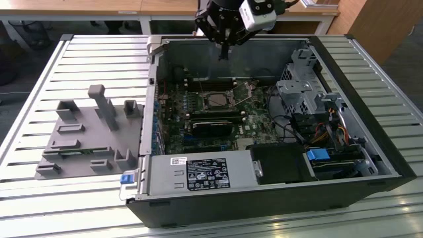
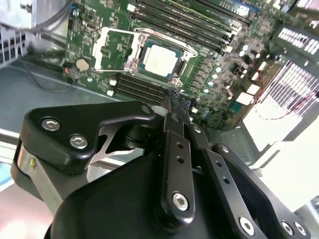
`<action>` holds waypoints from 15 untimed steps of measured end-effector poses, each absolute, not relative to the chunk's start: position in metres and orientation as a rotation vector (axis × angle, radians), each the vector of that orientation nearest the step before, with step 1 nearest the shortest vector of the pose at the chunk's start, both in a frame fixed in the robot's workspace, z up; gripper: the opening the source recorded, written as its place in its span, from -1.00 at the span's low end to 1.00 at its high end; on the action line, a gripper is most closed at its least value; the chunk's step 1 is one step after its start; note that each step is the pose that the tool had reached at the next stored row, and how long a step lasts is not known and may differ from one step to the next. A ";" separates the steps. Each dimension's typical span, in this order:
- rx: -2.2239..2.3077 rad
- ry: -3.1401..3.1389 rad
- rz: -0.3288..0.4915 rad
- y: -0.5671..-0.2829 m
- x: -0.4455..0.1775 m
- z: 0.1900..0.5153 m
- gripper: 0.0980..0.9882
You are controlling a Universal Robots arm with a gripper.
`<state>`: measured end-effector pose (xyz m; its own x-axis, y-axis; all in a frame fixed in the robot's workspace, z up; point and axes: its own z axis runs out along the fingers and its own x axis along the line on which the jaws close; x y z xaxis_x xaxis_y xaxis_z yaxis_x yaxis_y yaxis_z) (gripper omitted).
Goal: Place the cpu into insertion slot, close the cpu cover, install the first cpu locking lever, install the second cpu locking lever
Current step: 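Close the cpu cover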
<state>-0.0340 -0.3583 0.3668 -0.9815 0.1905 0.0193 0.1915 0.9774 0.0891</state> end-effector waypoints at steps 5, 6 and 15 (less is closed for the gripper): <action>-0.375 -3.107 -0.145 -0.358 -0.033 0.362 -0.98; -0.374 -3.107 -0.146 -0.358 -0.033 0.360 -0.98; -0.466 -3.097 -0.146 -0.355 -0.030 0.354 -0.98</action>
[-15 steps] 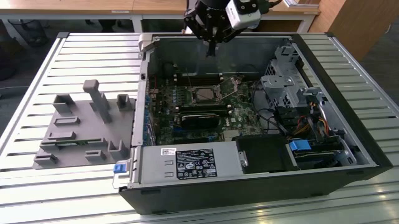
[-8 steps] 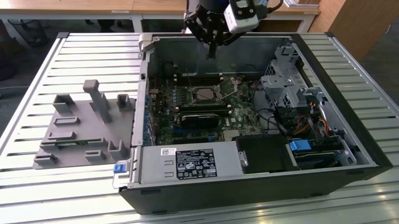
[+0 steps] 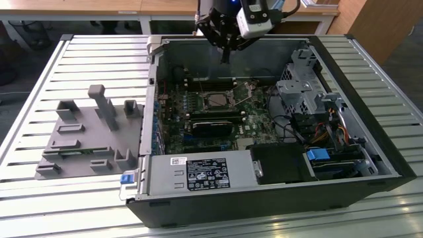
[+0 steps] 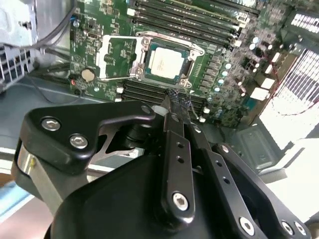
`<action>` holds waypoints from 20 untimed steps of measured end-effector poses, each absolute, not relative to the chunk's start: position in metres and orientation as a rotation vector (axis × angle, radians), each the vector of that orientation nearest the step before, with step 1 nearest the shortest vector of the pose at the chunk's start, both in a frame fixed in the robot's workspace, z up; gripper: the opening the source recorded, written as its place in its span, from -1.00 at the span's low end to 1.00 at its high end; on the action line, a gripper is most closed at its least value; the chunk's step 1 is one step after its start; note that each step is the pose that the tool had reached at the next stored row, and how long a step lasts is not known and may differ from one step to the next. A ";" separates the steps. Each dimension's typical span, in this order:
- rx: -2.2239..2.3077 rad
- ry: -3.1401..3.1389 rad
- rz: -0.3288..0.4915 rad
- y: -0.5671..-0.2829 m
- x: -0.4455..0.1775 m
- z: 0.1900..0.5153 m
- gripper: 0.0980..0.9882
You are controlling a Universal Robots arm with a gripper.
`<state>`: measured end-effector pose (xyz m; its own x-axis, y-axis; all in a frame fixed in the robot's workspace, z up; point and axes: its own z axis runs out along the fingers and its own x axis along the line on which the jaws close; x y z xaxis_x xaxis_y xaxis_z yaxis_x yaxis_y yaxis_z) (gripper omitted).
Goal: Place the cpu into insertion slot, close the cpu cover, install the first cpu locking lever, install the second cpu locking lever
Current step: 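Close the cpu cover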
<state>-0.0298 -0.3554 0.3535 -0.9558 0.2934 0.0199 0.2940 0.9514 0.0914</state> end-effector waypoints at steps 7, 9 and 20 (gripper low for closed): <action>-0.637 -3.072 -0.147 -0.355 -0.030 0.349 -0.98; -0.681 -3.064 -0.147 -0.355 -0.030 0.348 -0.98; -0.734 -3.053 -0.147 -0.353 -0.029 0.342 -0.98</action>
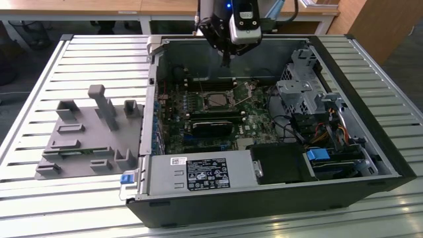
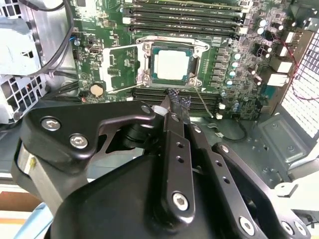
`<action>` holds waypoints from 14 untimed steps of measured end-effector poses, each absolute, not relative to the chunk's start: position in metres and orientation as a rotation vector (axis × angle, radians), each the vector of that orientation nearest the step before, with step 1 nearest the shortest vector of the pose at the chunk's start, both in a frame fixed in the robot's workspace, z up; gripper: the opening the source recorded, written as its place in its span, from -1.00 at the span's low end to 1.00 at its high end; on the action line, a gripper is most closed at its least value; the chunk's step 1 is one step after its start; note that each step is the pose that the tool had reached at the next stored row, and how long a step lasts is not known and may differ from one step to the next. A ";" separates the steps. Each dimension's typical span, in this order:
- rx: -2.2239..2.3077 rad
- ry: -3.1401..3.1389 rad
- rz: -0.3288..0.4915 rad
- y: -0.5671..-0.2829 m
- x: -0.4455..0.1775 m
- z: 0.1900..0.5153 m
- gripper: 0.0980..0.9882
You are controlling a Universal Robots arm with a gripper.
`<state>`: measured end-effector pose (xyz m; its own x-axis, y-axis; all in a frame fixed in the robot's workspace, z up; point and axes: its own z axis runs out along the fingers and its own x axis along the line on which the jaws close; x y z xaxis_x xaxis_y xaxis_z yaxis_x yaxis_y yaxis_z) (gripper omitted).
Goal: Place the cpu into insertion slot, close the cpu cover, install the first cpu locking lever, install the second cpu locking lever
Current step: 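Close the cpu cover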
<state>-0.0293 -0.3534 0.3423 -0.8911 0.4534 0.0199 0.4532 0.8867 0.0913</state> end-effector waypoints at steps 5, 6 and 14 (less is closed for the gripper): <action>0.733 3.049 0.147 -0.352 -0.029 0.338 -0.98; 0.733 3.049 0.147 -0.352 -0.029 0.338 -0.98; 0.733 3.050 0.147 -0.352 -0.018 0.337 -0.98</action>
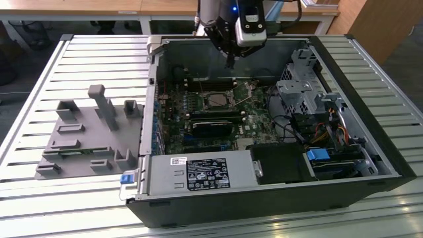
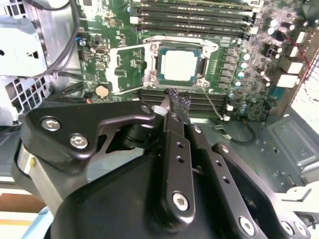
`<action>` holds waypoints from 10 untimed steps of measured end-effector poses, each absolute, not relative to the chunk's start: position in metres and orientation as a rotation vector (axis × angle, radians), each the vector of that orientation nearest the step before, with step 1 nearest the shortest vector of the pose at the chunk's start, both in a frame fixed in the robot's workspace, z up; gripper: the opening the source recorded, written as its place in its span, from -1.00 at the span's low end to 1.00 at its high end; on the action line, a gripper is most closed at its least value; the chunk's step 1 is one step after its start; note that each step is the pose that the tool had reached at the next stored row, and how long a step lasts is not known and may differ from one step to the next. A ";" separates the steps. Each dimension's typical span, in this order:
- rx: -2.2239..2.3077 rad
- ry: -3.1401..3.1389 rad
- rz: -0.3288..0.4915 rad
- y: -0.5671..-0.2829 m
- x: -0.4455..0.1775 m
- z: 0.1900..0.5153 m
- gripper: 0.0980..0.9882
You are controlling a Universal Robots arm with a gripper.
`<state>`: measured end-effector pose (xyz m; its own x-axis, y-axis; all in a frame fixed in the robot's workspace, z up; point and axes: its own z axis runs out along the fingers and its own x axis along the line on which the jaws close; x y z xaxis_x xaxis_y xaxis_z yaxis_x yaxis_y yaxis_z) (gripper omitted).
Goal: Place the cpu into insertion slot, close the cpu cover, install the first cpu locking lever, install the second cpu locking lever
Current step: 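Close the cpu cover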
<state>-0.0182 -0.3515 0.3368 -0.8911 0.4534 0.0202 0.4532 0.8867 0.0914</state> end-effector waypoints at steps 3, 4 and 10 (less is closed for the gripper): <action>0.745 3.046 0.147 -0.351 -0.017 0.336 -0.98; 0.768 3.040 0.147 -0.351 -0.017 0.335 -0.98; 0.906 2.997 0.146 -0.351 -0.017 0.331 -0.98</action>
